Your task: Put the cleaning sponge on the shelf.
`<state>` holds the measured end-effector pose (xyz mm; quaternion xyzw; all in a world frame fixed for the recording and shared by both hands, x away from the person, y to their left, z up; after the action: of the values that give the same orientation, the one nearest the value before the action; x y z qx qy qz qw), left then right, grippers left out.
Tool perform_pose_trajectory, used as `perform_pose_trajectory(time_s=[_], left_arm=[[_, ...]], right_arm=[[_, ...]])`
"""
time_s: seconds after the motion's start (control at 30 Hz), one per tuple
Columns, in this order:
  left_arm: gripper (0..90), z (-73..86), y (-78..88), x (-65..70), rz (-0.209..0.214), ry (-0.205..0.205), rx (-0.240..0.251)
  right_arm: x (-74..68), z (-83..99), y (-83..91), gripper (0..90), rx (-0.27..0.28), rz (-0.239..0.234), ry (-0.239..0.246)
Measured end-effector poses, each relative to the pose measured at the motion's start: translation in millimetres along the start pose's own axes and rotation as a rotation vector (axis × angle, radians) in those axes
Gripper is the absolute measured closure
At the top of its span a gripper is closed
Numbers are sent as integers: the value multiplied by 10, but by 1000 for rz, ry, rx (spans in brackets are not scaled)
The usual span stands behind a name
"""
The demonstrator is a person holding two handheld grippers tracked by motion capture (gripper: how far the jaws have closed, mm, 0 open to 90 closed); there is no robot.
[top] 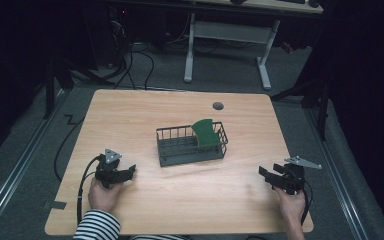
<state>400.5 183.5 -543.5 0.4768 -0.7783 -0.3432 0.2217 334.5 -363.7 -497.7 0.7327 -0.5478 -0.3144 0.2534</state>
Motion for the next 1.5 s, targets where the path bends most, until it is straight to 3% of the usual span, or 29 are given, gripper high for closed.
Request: perform_pose_trajectory(time_s=[0.4, 0.6, 0.9, 1.17, 1.5], left_arm=[[263, 0, 0, -1, 0, 0, 0], [263, 0, 0, 0, 0, 0, 0], [263, 0, 0, 1, 0, 0, 0], [263, 1, 1, 2, -1, 0, 0], [263, 3, 2, 7, -3, 2, 1]], right_arm=[[-18, 82, -219, 318, -37, 20, -6], [-79, 105, -284, 318, -58, 93, 45], [-168, 139, -391, 314, -82, 148, 108], [-179, 177, -429, 295, -52, 162, 131], [-182, 183, -429, 294, -51, 161, 129]])
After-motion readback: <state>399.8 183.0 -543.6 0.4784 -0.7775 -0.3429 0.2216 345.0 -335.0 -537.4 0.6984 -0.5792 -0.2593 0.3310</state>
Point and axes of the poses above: each handheld gripper's, and its own axes: y roughly backward along the jaws, z roughly out of its underside, x roughly to its right, the point moved 1 cm from there along -y, roughly forward along the jaws, and after that the axes turned 6 degrees about -x, right-handed, at the moved point
